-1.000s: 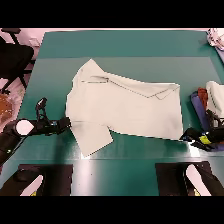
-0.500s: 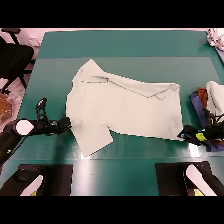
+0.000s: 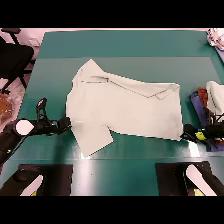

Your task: Fold the shirts.

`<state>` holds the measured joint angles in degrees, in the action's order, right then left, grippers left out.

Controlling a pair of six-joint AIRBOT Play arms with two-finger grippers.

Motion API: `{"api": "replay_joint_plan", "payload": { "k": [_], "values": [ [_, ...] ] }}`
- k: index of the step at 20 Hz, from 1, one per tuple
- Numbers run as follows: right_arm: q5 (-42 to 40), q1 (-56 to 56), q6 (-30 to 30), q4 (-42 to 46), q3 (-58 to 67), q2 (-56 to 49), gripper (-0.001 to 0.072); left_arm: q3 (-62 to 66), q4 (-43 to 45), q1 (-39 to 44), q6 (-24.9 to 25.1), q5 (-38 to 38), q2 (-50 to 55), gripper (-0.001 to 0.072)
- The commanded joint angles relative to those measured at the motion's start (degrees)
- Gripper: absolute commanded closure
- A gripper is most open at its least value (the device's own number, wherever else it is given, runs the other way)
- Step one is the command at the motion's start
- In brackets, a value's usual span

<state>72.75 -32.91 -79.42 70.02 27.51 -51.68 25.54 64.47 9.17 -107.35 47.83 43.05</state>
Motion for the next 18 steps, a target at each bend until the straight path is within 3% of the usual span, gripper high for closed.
{"api": "replay_joint_plan", "payload": {
  "k": [1,7,11,18],
  "values": [
    [-0.17,-0.02,-0.04,-0.07,-0.02,-0.02,0.0697,0.07,-0.46,-0.04,1.09,-0.02,-0.02,0.0684],
    [1.75,-0.02,-0.02,-10.12,4.96,5.79,0.0700,5.70,-0.59,-0.04,3.10,0.07,-0.02,0.0685],
    [1.77,-0.02,-0.52,-13.62,16.17,13.84,0.0703,21.33,-0.07,-0.04,7.54,0.57,-0.02,0.0685],
    [-0.83,-0.02,-1.75,-13.42,39.04,22.47,0.0705,55.54,10.36,-0.04,9.35,5.70,-0.02,0.0685]
  ]
}}
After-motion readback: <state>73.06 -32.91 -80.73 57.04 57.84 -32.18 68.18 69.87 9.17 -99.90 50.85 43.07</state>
